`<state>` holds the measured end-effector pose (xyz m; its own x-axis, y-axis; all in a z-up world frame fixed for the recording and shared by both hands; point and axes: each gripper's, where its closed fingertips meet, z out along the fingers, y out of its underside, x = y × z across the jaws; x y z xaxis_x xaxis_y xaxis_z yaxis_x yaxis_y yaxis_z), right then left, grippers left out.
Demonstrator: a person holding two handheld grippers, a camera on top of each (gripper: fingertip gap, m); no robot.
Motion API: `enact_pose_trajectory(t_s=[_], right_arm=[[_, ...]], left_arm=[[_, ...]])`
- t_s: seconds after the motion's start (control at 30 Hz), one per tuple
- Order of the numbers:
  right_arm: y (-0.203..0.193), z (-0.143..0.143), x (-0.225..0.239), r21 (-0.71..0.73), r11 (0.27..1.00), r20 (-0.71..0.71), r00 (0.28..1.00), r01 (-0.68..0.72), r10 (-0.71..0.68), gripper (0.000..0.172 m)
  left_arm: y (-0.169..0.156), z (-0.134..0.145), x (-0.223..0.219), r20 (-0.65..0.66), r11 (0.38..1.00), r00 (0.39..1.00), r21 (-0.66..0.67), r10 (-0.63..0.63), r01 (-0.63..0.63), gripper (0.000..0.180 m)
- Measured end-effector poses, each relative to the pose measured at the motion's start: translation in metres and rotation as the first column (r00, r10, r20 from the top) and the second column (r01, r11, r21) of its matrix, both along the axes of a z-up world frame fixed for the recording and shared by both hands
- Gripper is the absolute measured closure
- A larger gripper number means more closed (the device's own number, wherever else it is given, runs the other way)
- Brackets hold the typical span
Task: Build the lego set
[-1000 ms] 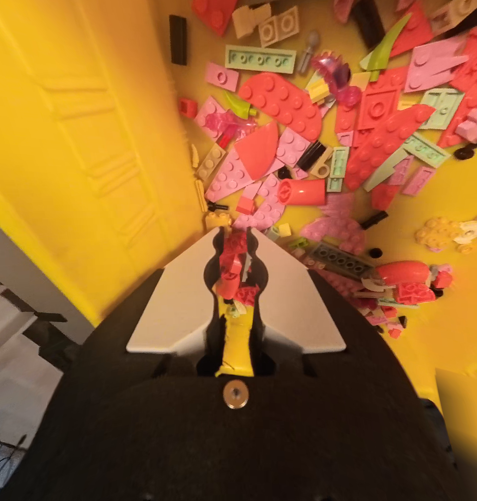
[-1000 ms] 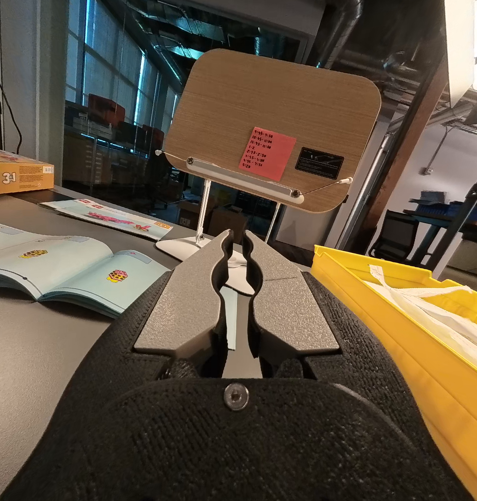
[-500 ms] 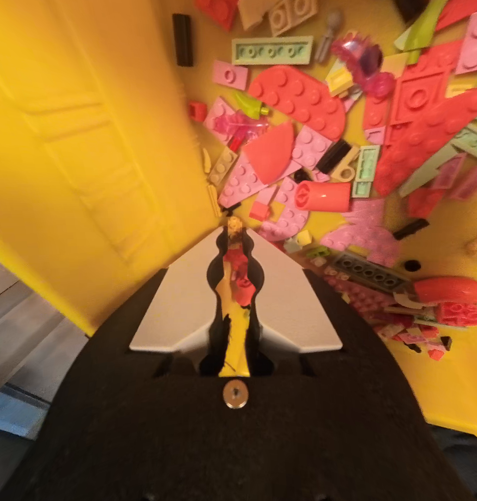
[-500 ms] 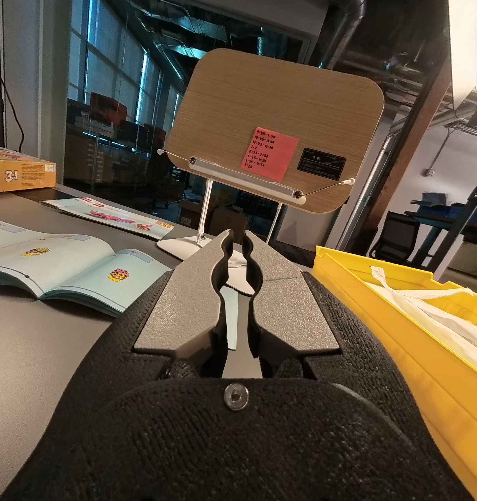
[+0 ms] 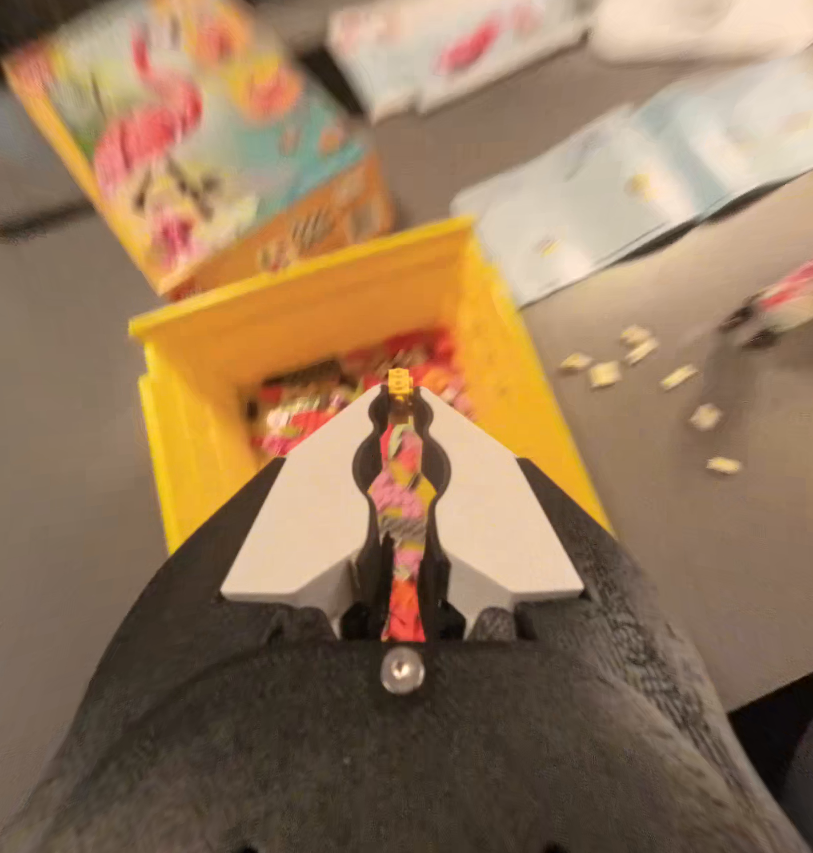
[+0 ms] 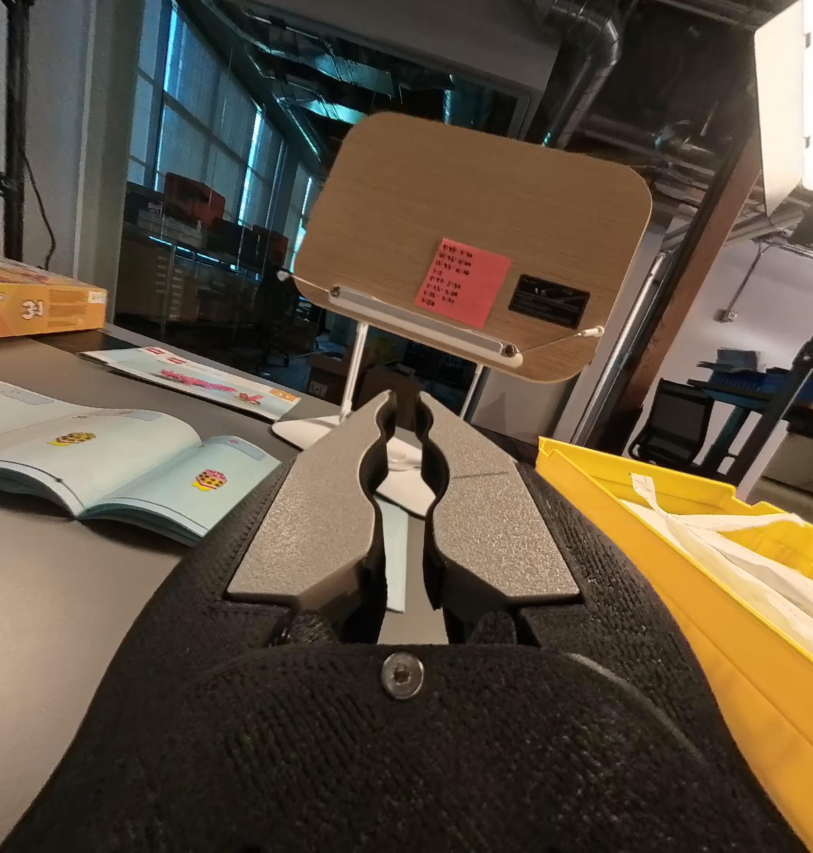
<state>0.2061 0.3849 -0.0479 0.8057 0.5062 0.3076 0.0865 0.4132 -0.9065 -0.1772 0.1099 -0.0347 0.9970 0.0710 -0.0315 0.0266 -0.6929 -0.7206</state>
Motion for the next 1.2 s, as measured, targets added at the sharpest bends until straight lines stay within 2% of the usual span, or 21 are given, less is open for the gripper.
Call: enact_pose_trajectory(t_s=[0.1, 0.2, 0.3, 0.43, 0.5, 0.57, 0.6, 0.67, 0.77, 0.83, 1.03, 1.2], right_arm=[[-0.011, 0.010, -0.008, 0.010, 0.998, -0.016, 0.998, -0.063, 0.064, 0.164], [-0.031, 0.024, -0.021, 0.000, 0.984, -0.040, 0.984, -0.175, 0.175, 0.162], [-0.061, 0.037, -0.034, 0.010, 0.953, -0.057, 0.951, -0.304, 0.304, 0.161], [-0.085, 0.035, -0.049, -0.006, 0.904, -0.020, 0.903, -0.428, 0.428, 0.162], [-0.108, 0.030, -0.065, -0.087, 0.787, -0.026, 0.791, -0.611, 0.611, 0.163], [-0.143, 0.027, -0.078, -0.175, 0.585, -0.075, 0.603, -0.792, 0.794, 0.162], [-0.158, 0.028, -0.081, -0.181, 0.509, -0.093, 0.530, -0.841, 0.843, 0.161], [-0.181, 0.025, -0.090, -0.192, 0.420, -0.081, 0.441, -0.887, 0.894, 0.158], [-0.211, 0.010, -0.105, -0.284, 0.285, -0.078, 0.318, -0.916, 0.945, 0.149], [-0.226, 0.007, -0.111, -0.315, 0.225, -0.097, 0.267, -0.922, 0.959, 0.146], [-0.232, -0.006, -0.125, -0.373, 0.308, -0.020, 0.339, -0.875, 0.940, 0.153], [-0.225, -0.015, -0.128, -0.445, 0.330, -0.006, 0.371, -0.833, 0.928, 0.152]], left_arm=[[0.003, 0.056, 0.050, -0.150, 0.952, 0.984, 0.274, -0.101, 0.139, 0.172], [0.001, 0.087, 0.104, -0.281, 0.861, 0.950, 0.440, -0.139, 0.256, 0.172], [0.006, 0.092, 0.159, -0.320, 0.769, 0.929, 0.542, -0.184, 0.339, 0.173], [0.022, 0.063, 0.215, -0.351, 0.694, 0.913, 0.605, -0.208, 0.391, 0.173], [0.031, 0.043, 0.238, -0.352, 0.663, 0.907, 0.625, -0.232, 0.412, 0.173], [0.040, 0.026, 0.248, -0.402, 0.653, 0.894, 0.627, -0.198, 0.426, 0.173], [0.044, 0.019, 0.250, -0.435, 0.648, 0.883, 0.623, -0.178, 0.437, 0.172], [0.051, 0.005, 0.254, -0.502, 0.646, 0.850, 0.598, -0.159, 0.474, 0.172], [0.059, -0.014, 0.260, -0.598, 0.660, 0.786, 0.529, -0.156, 0.533, 0.173], [0.061, -0.023, 0.261, -0.633, 0.675, 0.758, 0.492, -0.156, 0.550, 0.173], [0.064, -0.035, 0.263, -0.717, 0.703, 0.683, 0.414, -0.141, 0.579, 0.172], [0.067, -0.038, 0.260, -0.779, 0.733, 0.619, 0.361, -0.103, 0.576, 0.172]])
